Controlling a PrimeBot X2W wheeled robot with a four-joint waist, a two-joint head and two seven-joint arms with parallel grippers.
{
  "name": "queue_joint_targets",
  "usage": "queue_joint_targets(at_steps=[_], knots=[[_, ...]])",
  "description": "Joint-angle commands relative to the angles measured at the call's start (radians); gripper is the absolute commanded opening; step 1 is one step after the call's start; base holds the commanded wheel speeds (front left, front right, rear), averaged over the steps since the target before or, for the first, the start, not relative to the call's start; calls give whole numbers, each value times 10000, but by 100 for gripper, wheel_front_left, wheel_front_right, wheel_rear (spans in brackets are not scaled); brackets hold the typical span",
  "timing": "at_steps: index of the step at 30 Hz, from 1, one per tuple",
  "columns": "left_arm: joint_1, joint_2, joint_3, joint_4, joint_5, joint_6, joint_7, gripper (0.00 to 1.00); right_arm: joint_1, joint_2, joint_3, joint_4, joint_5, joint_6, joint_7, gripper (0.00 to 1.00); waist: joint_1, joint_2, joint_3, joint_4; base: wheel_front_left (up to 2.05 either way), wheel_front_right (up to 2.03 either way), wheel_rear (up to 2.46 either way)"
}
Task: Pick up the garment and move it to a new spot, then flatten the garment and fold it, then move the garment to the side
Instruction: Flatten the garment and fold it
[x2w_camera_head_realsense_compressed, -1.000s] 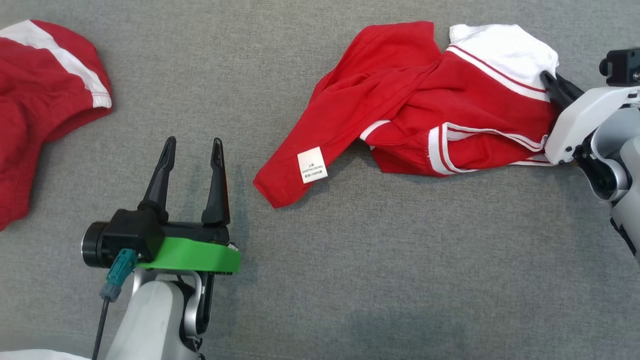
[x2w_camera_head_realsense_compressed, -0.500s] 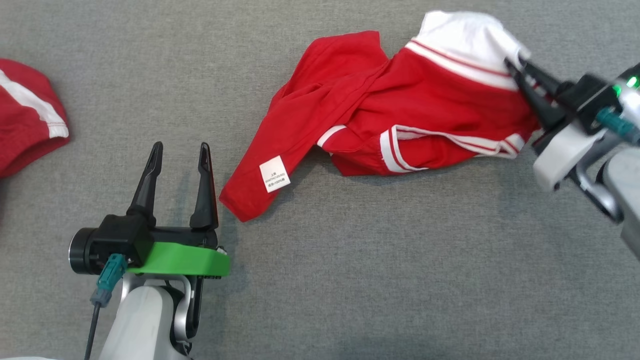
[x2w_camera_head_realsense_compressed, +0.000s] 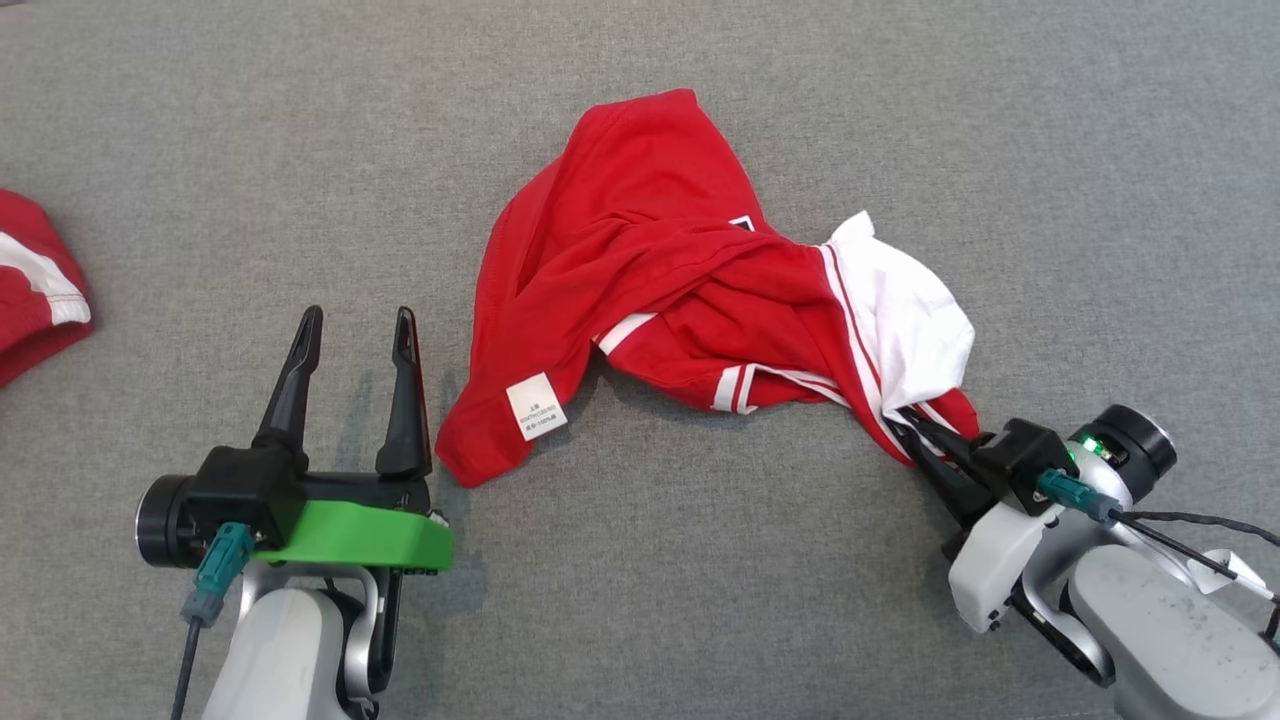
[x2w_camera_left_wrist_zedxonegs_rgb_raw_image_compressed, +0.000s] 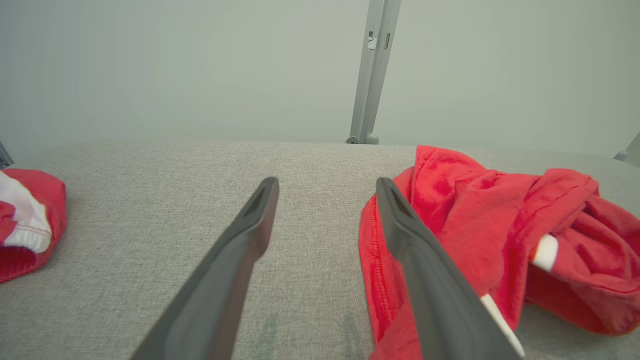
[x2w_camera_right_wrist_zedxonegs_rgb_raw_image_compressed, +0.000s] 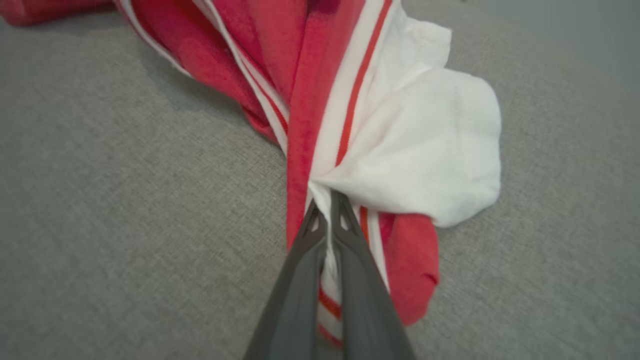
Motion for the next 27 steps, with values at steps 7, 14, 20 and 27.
queue_joint_targets(at_steps=[7,14,20,27], knots=[[250,175,22,38,-112,88,-21,100,1261,1515,-2444,506,518,-6,-792,100,1,0,-422,32,0,0,0],[639,309,173,-76,-210,261,71,100,2505,2699,-4845,-706,886,-9,-1103,100,1,0,-892,-88,0,0,0],[892,519,229,-192,-265,297,204,100,2934,3104,-6280,-1644,719,-6,-1133,100,1,0,-1296,-204,0,0,0],[1287,667,173,-354,-234,377,423,100,3220,3274,-7197,-2130,504,-4,-793,100,1,0,-1837,-257,0,0,0]])
